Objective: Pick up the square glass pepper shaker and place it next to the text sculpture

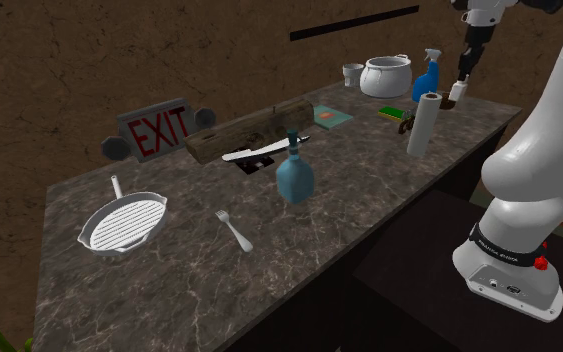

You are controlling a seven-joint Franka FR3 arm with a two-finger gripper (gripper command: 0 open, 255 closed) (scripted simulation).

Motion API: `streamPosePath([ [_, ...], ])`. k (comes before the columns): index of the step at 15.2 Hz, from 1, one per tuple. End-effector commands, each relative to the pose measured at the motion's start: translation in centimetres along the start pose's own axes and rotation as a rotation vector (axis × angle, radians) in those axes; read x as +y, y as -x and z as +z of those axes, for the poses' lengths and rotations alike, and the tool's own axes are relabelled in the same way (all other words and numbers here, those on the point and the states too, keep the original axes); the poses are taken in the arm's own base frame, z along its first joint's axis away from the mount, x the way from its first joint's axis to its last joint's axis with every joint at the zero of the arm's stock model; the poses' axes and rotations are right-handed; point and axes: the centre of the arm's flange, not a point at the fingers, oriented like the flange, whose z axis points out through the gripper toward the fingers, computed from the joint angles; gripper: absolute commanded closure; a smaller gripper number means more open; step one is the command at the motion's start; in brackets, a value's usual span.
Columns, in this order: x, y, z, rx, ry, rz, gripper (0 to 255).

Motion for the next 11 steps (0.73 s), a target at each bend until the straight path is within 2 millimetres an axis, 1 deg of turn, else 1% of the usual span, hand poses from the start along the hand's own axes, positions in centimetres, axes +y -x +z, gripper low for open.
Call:
streamPosePath([
  [1,-0.1,0.1,1.2,0.0,0.0,0.0,255],
  [11,-0.1,0.1,6.5,0.0,0.0,0.0,255],
])
